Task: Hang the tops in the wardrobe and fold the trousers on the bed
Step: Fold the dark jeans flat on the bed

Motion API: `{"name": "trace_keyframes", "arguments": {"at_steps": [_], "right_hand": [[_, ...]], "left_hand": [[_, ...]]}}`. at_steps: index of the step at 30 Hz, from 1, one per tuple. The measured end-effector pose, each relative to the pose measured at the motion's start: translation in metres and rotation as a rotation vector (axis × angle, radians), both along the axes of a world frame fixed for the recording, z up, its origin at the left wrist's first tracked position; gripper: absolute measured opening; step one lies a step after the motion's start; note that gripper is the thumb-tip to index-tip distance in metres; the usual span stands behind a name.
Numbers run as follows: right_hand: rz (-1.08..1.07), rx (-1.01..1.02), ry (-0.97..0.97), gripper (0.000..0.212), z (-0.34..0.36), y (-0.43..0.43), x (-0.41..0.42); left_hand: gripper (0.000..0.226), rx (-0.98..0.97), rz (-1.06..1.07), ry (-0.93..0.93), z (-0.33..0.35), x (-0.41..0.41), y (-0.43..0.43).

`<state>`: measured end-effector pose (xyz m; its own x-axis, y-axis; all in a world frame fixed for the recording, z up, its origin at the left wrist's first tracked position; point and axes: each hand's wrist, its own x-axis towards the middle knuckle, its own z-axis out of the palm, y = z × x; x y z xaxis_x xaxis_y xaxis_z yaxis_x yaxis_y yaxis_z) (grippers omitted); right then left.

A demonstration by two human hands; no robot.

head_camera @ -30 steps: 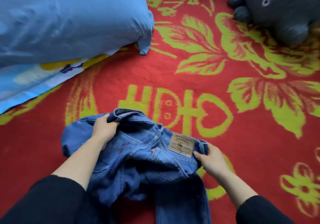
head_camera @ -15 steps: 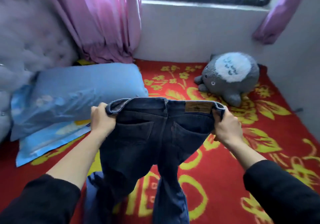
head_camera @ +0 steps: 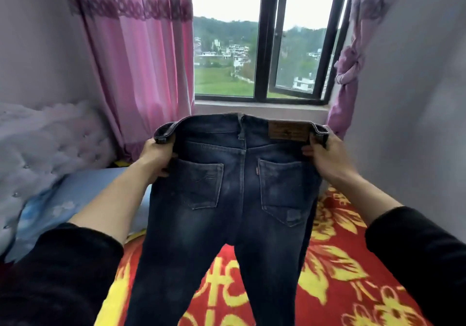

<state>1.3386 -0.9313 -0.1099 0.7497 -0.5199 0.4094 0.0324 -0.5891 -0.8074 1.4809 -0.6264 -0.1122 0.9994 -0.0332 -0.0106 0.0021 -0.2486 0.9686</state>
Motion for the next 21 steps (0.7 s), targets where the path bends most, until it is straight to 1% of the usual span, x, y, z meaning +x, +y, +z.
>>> {"name": "trace_keyframes", "arguments": {"at_steps": [2,4,7,9,11,15,18,21], "right_hand": [[0.013,-0.148,0.022,0.018,0.026,-0.015,-0.002],[0.039,-0.236,0.112,0.028,0.044,-0.023,0.002],[0.033,-0.282,0.265,0.049,0.056,-0.035,0.018],[0.004,-0.310,0.292,0.058,0.060,-0.049,0.036],[-0.042,-0.395,0.268,0.067,0.071,-0.066,0.060],[-0.137,-0.559,0.096,0.080,0.111,-0.099,0.101],[-0.174,-0.594,-0.020,0.080,0.137,-0.116,0.118],[-0.170,-0.565,-0.132,0.074,0.145,-0.123,0.122]], "left_hand": [[0.035,-0.106,-0.038,0.000,0.014,0.004,-0.017],[0.038,-0.161,-0.076,-0.002,0.025,0.013,-0.036],[0.037,-0.104,-0.103,-0.054,0.038,0.036,-0.067],[0.036,-0.094,-0.116,-0.101,0.050,0.056,-0.086],[0.034,-0.143,-0.126,-0.167,0.065,0.081,-0.105],[0.014,-0.348,-0.161,-0.383,0.114,0.122,-0.137],[0.021,-0.402,-0.153,-0.495,0.147,0.150,-0.149],[0.028,-0.468,-0.150,-0.496,0.155,0.172,-0.153]]}}
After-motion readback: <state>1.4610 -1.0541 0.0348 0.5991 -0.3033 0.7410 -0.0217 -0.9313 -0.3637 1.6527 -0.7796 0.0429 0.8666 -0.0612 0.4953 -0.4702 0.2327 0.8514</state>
